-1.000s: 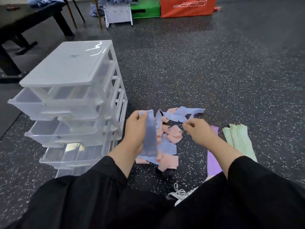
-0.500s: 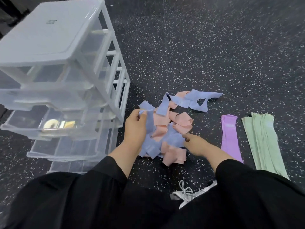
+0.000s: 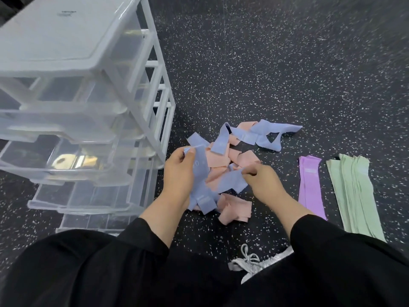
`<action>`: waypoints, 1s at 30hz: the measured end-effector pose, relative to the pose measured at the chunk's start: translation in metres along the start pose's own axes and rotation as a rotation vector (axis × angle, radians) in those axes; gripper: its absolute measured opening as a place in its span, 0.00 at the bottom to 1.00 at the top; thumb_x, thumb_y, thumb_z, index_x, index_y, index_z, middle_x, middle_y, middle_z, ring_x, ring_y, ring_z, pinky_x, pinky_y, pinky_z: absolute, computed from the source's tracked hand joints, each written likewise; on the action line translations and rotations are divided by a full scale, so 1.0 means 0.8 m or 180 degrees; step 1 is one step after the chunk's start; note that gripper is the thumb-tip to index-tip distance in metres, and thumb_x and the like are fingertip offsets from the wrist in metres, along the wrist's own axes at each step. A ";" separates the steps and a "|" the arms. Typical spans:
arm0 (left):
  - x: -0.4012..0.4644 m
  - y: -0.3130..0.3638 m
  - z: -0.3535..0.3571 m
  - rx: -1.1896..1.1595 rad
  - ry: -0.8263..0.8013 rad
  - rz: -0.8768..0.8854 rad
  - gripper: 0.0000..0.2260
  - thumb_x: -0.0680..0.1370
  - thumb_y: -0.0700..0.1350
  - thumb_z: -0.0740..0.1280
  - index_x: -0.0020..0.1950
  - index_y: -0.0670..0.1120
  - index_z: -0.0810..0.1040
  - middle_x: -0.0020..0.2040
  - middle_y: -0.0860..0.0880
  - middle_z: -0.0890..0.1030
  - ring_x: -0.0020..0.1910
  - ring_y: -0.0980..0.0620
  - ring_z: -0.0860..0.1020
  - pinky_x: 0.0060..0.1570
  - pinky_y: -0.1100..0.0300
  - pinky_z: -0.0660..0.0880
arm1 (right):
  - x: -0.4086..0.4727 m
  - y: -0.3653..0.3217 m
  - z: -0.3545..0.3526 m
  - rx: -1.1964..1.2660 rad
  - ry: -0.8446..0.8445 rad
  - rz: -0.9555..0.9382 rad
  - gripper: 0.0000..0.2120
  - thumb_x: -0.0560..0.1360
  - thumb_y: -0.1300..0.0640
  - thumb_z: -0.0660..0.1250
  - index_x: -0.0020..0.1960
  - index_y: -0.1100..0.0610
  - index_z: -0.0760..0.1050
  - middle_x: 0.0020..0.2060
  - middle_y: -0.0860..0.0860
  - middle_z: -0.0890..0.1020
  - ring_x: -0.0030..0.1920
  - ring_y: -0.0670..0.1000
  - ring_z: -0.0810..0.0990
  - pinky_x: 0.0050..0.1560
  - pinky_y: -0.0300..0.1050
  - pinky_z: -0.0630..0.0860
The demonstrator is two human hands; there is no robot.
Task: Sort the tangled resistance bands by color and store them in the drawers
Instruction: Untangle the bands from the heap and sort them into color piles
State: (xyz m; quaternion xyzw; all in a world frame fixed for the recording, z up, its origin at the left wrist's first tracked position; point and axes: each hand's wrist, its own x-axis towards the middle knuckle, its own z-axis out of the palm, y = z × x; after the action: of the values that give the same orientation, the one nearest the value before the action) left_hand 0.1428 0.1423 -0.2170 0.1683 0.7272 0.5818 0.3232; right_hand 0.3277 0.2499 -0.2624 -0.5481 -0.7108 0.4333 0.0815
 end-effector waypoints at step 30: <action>-0.133 0.211 -0.034 -0.0771 -0.1181 0.0888 0.10 0.82 0.46 0.65 0.55 0.49 0.86 0.54 0.44 0.87 0.53 0.47 0.82 0.52 0.50 0.77 | -0.227 -0.277 -0.185 -0.0008 0.0380 -0.2044 0.11 0.76 0.66 0.65 0.48 0.52 0.82 0.33 0.40 0.80 0.30 0.38 0.73 0.31 0.30 0.69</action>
State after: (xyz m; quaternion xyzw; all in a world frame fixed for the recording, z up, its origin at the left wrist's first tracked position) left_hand 0.1809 0.1009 -0.0232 0.3308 0.5503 0.6627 0.3855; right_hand 0.3283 0.1682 0.0492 -0.3205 -0.8418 0.3517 0.2548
